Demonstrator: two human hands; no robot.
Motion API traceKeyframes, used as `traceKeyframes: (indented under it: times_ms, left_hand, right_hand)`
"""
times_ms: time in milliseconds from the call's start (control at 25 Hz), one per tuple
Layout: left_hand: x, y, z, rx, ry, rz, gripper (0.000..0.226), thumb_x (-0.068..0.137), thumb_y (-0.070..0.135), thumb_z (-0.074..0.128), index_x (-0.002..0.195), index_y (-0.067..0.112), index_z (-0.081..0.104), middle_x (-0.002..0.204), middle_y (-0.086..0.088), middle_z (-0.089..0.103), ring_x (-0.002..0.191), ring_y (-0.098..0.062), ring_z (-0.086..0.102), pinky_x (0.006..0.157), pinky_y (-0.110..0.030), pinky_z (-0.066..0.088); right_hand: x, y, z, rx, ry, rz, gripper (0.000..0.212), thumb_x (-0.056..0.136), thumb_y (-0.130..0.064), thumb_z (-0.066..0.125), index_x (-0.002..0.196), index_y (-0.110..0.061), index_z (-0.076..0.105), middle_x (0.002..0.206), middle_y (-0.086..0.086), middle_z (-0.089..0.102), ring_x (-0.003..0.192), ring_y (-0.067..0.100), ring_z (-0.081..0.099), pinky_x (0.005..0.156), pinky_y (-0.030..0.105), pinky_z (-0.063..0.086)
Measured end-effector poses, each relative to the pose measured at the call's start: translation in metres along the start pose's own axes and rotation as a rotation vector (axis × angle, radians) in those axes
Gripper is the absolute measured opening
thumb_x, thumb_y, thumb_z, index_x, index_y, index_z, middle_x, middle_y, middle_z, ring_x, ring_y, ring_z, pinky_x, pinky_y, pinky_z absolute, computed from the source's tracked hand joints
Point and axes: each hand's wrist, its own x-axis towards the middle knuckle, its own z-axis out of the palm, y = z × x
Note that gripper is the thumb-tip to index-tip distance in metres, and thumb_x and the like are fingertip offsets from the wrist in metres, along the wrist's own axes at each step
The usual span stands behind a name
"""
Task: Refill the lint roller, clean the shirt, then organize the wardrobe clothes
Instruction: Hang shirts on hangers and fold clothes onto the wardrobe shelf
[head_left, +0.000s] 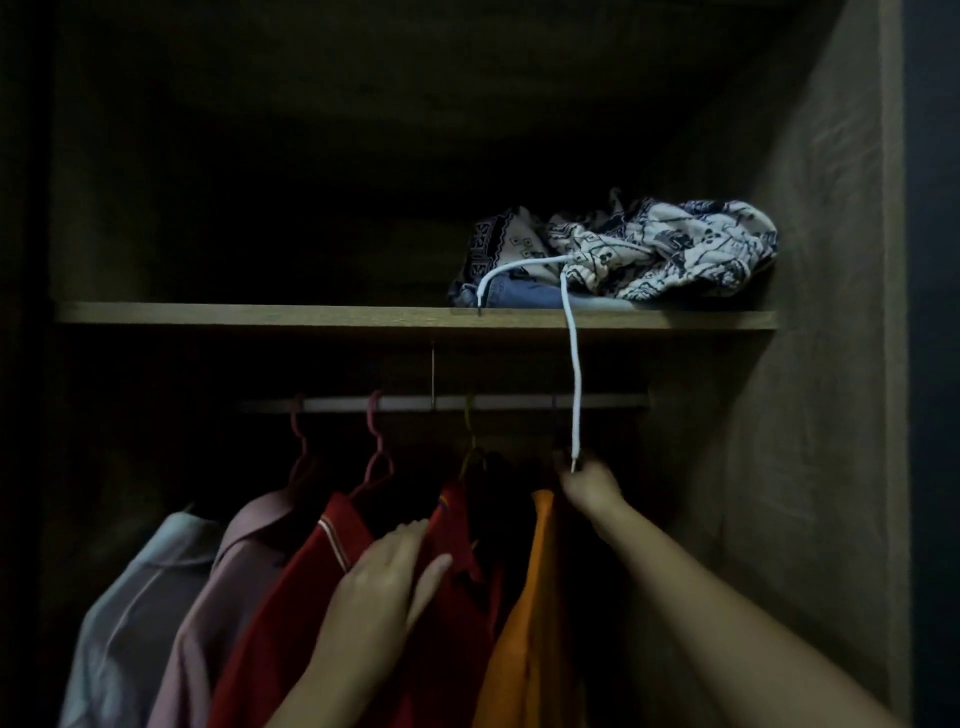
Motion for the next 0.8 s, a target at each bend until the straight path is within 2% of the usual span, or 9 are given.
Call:
traceKeyframes:
  times_ms: [80, 160, 240, 280, 360, 440, 560, 680, 800]
  left_hand:
    - [0.012, 0.02, -0.029, -0.033, 0.354, 0.286, 0.043, 0.097, 0.033, 0.041, 0.111, 0.001, 0.066, 0.109, -0.009, 0.069, 0.103, -0.013, 0.063, 0.093, -0.015, 0.043]
    - [0.04, 0.045, -0.062, -0.075, 0.59, 0.523, 0.034, 0.093, 0.018, 0.047, 0.11, -0.005, 0.065, 0.114, -0.01, 0.064, 0.108, -0.013, 0.058, 0.102, -0.016, 0.039]
    - [0.08, 0.075, -0.097, -0.122, 0.673, 0.558, 0.035, 0.091, 0.015, 0.046, 0.115, -0.004, 0.062, 0.116, -0.008, 0.062, 0.111, -0.013, 0.055, 0.102, -0.017, 0.039]
    - [0.102, 0.089, -0.111, -0.148, 0.642, 0.527, 0.037, 0.09, 0.017, 0.047, 0.12, -0.001, 0.06, 0.12, -0.008, 0.062, 0.113, -0.013, 0.054, 0.101, -0.017, 0.038]
    - [0.145, 0.11, -0.125, -0.117, 0.449, 0.401, 0.047, 0.093, 0.026, 0.047, 0.136, 0.007, 0.047, 0.138, -0.009, 0.051, 0.128, -0.016, 0.046, 0.105, -0.02, 0.032]
    - [0.179, 0.117, -0.118, 0.089, 0.197, 0.286, 0.061, 0.096, 0.043, 0.038, 0.148, 0.014, 0.023, 0.156, -0.005, 0.023, 0.143, -0.017, 0.022, 0.113, -0.03, 0.021]
    - [0.192, 0.11, -0.093, 0.351, -0.043, 0.238, 0.076, 0.092, 0.063, 0.017, 0.15, 0.016, 0.003, 0.16, -0.002, 0.002, 0.146, -0.015, 0.0, 0.116, -0.04, 0.009]
    - [0.188, 0.103, -0.082, 0.392, -0.032, 0.253, 0.08, 0.09, 0.066, 0.011, 0.15, 0.015, -0.002, 0.159, -0.003, -0.002, 0.146, -0.015, -0.006, 0.117, -0.041, 0.007]
    - [0.187, 0.105, -0.086, 0.392, -0.055, 0.243, 0.083, 0.088, 0.069, 0.011, 0.149, 0.014, -0.004, 0.159, -0.004, -0.003, 0.146, -0.016, -0.006, 0.116, -0.041, 0.011]
  right_hand:
    - [-0.015, -0.014, -0.018, -0.048, 0.291, -0.268, 0.033, 0.094, -0.03, 0.045, 0.111, -0.005, 0.057, 0.11, 0.015, 0.058, 0.108, 0.029, 0.054, 0.093, 0.036, 0.043]
    - [-0.041, -0.04, -0.043, 0.07, 0.59, -0.744, 0.03, 0.091, -0.028, 0.041, 0.093, -0.001, 0.054, 0.094, 0.008, 0.051, 0.095, 0.023, 0.049, 0.087, 0.028, 0.036]
    - [-0.068, -0.082, -0.071, 0.06, 0.776, -1.135, 0.023, 0.088, -0.024, 0.04, 0.083, -0.003, 0.048, 0.085, 0.003, 0.042, 0.082, 0.015, 0.04, 0.076, 0.023, 0.03]
    - [-0.075, -0.104, -0.084, -0.001, 0.792, -1.23, 0.019, 0.086, -0.022, 0.042, 0.083, -0.005, 0.047, 0.084, 0.002, 0.04, 0.08, 0.012, 0.036, 0.074, 0.022, 0.028]
    - [-0.077, -0.147, -0.103, -0.234, 0.698, -1.224, 0.019, 0.084, -0.025, 0.049, 0.092, -0.008, 0.051, 0.09, 0.004, 0.046, 0.086, 0.013, 0.039, 0.076, 0.022, 0.029]
    - [-0.069, -0.177, -0.116, -0.617, 0.495, -1.104, 0.041, 0.081, -0.035, 0.057, 0.117, -0.017, 0.051, 0.114, 0.006, 0.051, 0.105, 0.021, 0.045, 0.089, 0.03, 0.035]
    - [-0.054, -0.196, -0.128, -1.155, 0.315, -0.872, 0.067, 0.08, -0.058, 0.052, 0.139, -0.037, 0.03, 0.144, 0.001, 0.04, 0.135, 0.028, 0.03, 0.112, 0.05, 0.015]
    - [-0.048, -0.195, -0.133, -1.184, 0.203, -0.632, 0.06, 0.08, -0.067, 0.045, 0.134, -0.048, 0.029, 0.153, 0.0, 0.025, 0.142, 0.031, 0.013, 0.104, 0.074, 0.004]
    - [-0.045, -0.185, -0.145, -1.067, 0.098, -0.458, 0.064, 0.077, -0.07, 0.046, 0.135, -0.049, 0.028, 0.156, 0.006, -0.002, 0.142, 0.039, -0.002, 0.108, 0.066, 0.015]
